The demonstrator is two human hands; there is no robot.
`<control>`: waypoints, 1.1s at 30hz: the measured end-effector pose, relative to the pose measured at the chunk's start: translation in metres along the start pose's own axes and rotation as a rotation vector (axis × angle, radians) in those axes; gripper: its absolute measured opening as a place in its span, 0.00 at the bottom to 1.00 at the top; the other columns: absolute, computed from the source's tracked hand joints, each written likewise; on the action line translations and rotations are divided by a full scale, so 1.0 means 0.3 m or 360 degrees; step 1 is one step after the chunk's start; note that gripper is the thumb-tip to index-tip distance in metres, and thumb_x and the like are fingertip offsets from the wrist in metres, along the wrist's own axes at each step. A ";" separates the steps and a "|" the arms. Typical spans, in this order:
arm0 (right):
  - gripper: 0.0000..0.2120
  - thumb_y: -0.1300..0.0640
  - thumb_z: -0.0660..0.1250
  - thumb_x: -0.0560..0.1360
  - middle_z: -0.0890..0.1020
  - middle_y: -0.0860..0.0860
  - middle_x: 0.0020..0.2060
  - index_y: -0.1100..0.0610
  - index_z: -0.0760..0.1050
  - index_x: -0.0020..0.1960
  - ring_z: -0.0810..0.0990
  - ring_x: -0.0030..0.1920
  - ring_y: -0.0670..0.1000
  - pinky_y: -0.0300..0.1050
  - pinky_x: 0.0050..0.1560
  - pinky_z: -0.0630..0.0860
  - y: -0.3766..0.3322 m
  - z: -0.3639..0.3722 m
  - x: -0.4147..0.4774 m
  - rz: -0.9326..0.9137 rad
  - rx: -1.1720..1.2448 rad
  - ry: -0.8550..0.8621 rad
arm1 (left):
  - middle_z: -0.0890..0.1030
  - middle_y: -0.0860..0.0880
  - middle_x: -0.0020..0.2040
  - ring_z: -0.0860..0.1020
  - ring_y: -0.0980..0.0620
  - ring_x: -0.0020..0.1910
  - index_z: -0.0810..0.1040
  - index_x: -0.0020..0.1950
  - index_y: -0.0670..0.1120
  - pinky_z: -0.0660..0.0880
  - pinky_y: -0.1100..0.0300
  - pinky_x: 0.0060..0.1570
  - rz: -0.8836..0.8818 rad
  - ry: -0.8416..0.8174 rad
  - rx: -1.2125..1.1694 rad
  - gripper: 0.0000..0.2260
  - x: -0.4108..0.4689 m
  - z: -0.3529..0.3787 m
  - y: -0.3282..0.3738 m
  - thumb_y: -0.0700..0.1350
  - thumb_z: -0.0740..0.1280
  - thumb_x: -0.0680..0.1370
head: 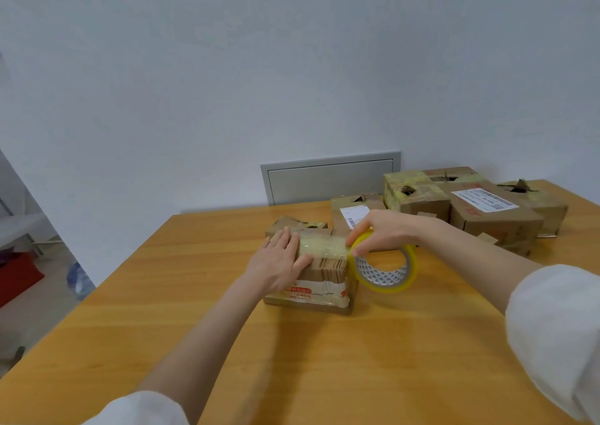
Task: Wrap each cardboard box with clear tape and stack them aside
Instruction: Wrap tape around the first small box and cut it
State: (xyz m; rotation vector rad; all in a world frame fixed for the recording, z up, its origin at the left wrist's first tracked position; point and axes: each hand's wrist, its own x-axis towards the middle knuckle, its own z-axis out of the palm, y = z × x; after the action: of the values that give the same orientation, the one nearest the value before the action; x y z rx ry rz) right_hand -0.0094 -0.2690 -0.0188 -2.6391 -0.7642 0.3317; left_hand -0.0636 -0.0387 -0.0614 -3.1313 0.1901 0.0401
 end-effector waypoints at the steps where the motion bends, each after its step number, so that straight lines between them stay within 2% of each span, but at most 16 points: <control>1: 0.15 0.44 0.70 0.73 0.77 0.46 0.60 0.45 0.80 0.59 0.74 0.58 0.49 0.44 0.57 0.76 0.003 0.005 0.002 0.0002 -0.0004 0.0000 | 0.43 0.44 0.79 0.43 0.49 0.77 0.43 0.78 0.45 0.42 0.53 0.75 0.0031 0.0000 0.0000 0.30 0.003 -0.005 0.021 0.60 0.42 0.82; 4: 0.16 0.44 0.70 0.72 0.77 0.46 0.61 0.44 0.80 0.59 0.74 0.59 0.50 0.46 0.58 0.76 0.014 0.011 0.006 0.0014 -0.0019 -0.0005 | 0.43 0.45 0.79 0.42 0.50 0.77 0.43 0.78 0.45 0.42 0.53 0.75 0.0148 0.0009 -0.0002 0.30 0.004 0.013 0.107 0.61 0.43 0.82; 9: 0.16 0.44 0.71 0.72 0.77 0.46 0.60 0.44 0.80 0.59 0.74 0.59 0.50 0.47 0.59 0.75 0.021 0.014 0.010 0.0013 0.0032 0.0027 | 0.43 0.46 0.79 0.42 0.50 0.77 0.43 0.79 0.47 0.42 0.52 0.75 0.0151 -0.0050 -0.0047 0.33 0.010 -0.016 0.128 0.64 0.45 0.80; 13: 0.24 0.43 0.72 0.70 0.75 0.47 0.62 0.44 0.74 0.64 0.73 0.62 0.50 0.48 0.61 0.73 0.062 0.036 0.008 -0.0005 0.0012 0.0026 | 0.44 0.46 0.79 0.42 0.49 0.77 0.44 0.79 0.46 0.43 0.49 0.75 0.0252 0.0099 0.0032 0.33 0.025 0.018 0.226 0.61 0.51 0.80; 16: 0.26 0.48 0.74 0.70 0.72 0.46 0.63 0.44 0.70 0.66 0.71 0.62 0.49 0.43 0.58 0.73 0.107 0.034 -0.043 0.0007 0.0444 0.0131 | 0.42 0.45 0.79 0.42 0.47 0.78 0.42 0.79 0.47 0.44 0.46 0.76 0.0231 0.0073 0.0126 0.35 0.042 0.031 0.228 0.57 0.56 0.79; 18: 0.23 0.50 0.74 0.71 0.72 0.44 0.61 0.43 0.73 0.63 0.69 0.62 0.48 0.43 0.59 0.72 0.131 0.033 -0.084 -0.0008 0.0784 0.0201 | 0.42 0.45 0.79 0.42 0.47 0.78 0.41 0.79 0.49 0.44 0.46 0.76 0.0215 0.0065 0.0104 0.35 0.047 0.026 0.227 0.57 0.56 0.79; 21: 0.15 0.50 0.74 0.72 0.74 0.42 0.59 0.41 0.78 0.57 0.71 0.62 0.47 0.41 0.59 0.69 0.145 0.045 -0.107 -0.0055 0.0910 0.0286 | 0.43 0.45 0.79 0.42 0.47 0.78 0.42 0.79 0.51 0.44 0.45 0.75 0.0220 0.0057 0.0106 0.34 0.043 0.028 0.241 0.56 0.57 0.79; 23: 0.15 0.49 0.74 0.72 0.75 0.43 0.59 0.41 0.78 0.57 0.72 0.63 0.46 0.39 0.58 0.69 0.137 0.042 -0.104 -0.0080 0.0793 0.0276 | 0.44 0.46 0.79 0.43 0.47 0.78 0.42 0.79 0.51 0.45 0.45 0.76 0.0208 0.0051 0.0125 0.34 0.039 0.022 0.227 0.56 0.57 0.79; 27: 0.16 0.45 0.73 0.70 0.74 0.45 0.66 0.37 0.78 0.58 0.69 0.67 0.49 0.48 0.66 0.68 0.170 0.031 -0.116 0.0013 0.0253 0.0109 | 0.43 0.46 0.79 0.43 0.48 0.78 0.42 0.79 0.51 0.46 0.46 0.76 0.0181 -0.0002 0.0147 0.35 0.031 0.010 0.197 0.55 0.57 0.78; 30: 0.14 0.43 0.72 0.71 0.74 0.45 0.66 0.35 0.78 0.56 0.69 0.68 0.49 0.51 0.69 0.66 0.194 0.045 -0.139 0.0014 0.0325 0.0128 | 0.43 0.46 0.79 0.43 0.48 0.78 0.41 0.79 0.50 0.46 0.46 0.75 0.0173 -0.0040 0.0164 0.35 0.026 0.003 0.199 0.56 0.57 0.78; 33: 0.16 0.42 0.70 0.73 0.74 0.46 0.67 0.41 0.78 0.60 0.69 0.69 0.49 0.52 0.70 0.66 0.191 0.058 -0.136 0.0035 0.0292 0.0146 | 0.46 0.46 0.79 0.47 0.47 0.78 0.43 0.79 0.51 0.51 0.45 0.75 0.0166 -0.0116 0.0112 0.38 0.031 -0.034 0.203 0.58 0.60 0.77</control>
State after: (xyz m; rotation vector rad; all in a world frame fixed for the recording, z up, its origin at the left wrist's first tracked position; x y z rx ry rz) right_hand -0.0219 -0.3315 -0.0533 -2.4736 -0.6437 0.2709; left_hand -0.0615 -0.1004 -0.0516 -3.0410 0.3456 0.1445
